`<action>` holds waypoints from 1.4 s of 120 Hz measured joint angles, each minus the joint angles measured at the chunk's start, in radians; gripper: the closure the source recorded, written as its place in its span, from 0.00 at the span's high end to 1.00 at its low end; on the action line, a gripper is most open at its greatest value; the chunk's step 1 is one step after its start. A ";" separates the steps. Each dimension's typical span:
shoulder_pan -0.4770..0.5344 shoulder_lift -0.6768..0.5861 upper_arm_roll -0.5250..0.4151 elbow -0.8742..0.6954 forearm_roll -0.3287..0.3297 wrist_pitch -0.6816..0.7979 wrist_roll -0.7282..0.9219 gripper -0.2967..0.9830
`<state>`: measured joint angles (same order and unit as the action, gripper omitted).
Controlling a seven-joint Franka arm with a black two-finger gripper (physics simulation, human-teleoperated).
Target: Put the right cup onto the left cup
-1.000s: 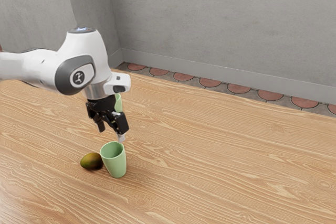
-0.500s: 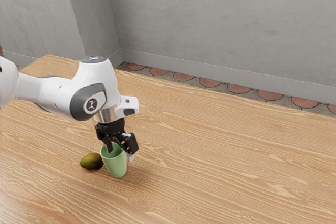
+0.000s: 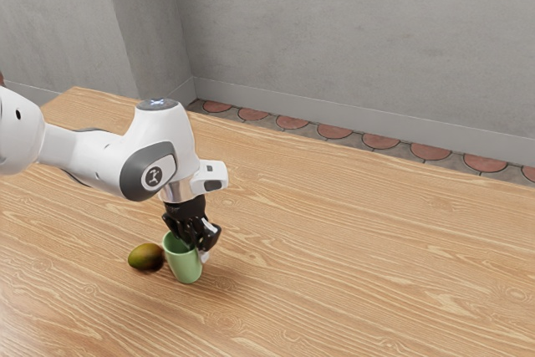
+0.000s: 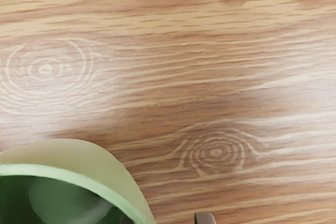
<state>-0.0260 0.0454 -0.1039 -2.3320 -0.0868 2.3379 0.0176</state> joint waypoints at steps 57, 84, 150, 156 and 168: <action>0.005 -0.039 0.006 -0.001 0.012 -0.008 -0.023 0.16; -0.005 -0.116 0.020 0.061 0.018 -0.081 -0.027 0.15; 0.005 -0.081 0.237 0.411 0.094 -0.404 -0.007 0.15; 0.008 -0.065 0.250 0.440 0.098 -0.417 -0.004 0.15; 0.024 -0.024 0.268 0.511 0.103 -0.436 0.003 0.15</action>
<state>-0.0017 0.0214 0.1645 -1.8208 0.0157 1.9018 0.0204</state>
